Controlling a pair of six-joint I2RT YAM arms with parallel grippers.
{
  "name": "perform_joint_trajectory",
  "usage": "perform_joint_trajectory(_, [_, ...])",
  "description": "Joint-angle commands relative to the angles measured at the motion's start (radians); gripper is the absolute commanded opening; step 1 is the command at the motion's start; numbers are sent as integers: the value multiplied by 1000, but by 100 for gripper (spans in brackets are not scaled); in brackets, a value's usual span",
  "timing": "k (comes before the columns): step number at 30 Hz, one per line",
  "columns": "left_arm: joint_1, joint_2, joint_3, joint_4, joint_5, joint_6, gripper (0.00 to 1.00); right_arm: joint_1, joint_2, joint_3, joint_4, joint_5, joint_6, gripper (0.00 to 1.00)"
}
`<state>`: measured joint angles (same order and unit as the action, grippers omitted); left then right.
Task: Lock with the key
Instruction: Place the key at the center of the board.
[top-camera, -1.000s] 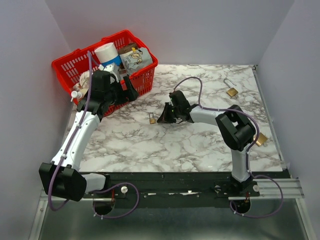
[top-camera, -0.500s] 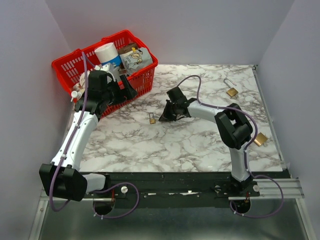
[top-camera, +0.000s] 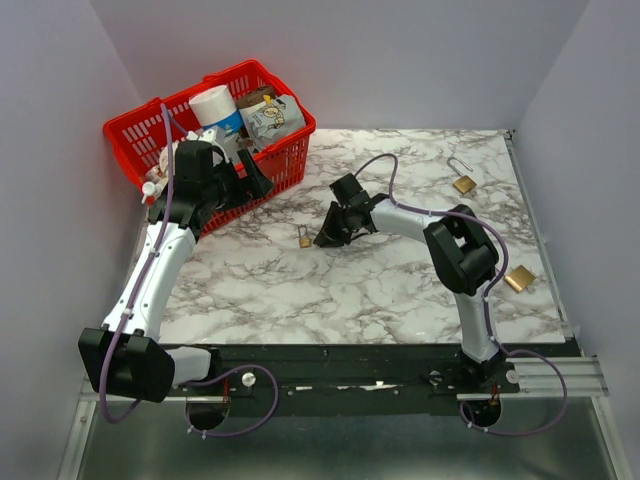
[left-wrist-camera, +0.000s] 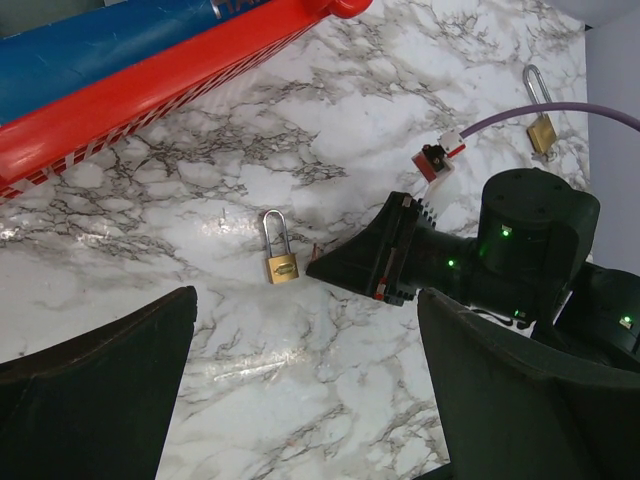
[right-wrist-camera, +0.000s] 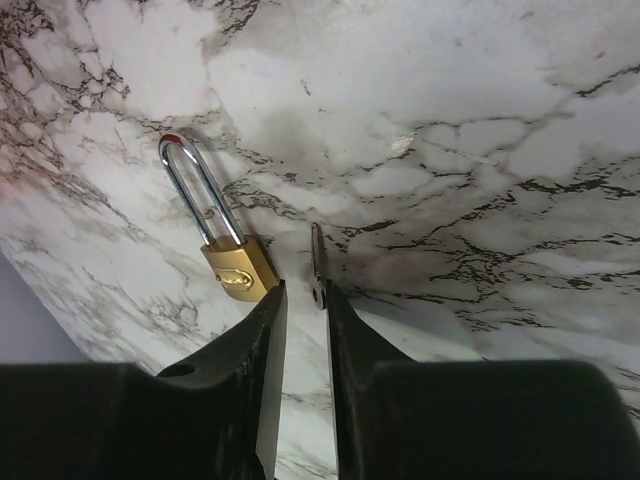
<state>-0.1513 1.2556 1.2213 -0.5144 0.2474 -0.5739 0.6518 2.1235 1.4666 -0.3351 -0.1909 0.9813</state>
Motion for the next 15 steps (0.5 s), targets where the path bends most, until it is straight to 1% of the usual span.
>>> perform_joint_trajectory(1, [7,-21,-3,-6,16,-12,99,8,29,12,-59,28,-9,39])
perform_joint_trajectory(3, [7,-24,-6,-3,20,-12,99,8,26,18,-58,19,-18,40])
perform_joint_trajectory(6, [7,-22,-2,-1,33,0,99,8,0,21,-61,19,-41,45])
perform_joint_trajectory(7, [7,-21,1,2,38,5,99,8,-10,20,-64,19,-55,49])
perform_joint_trajectory(9, [7,-19,9,5,55,12,99,8,-42,12,-87,11,-61,56])
perform_joint_trajectory(10, [7,-19,17,11,65,17,99,8,-53,11,-97,7,-69,61])
perform_joint_trajectory(12, [7,-28,18,27,95,23,99,8,-91,6,-122,-7,-98,64])
perform_joint_trajectory(15, [6,-47,18,50,115,40,99,2,-158,-8,-124,-33,-170,72])
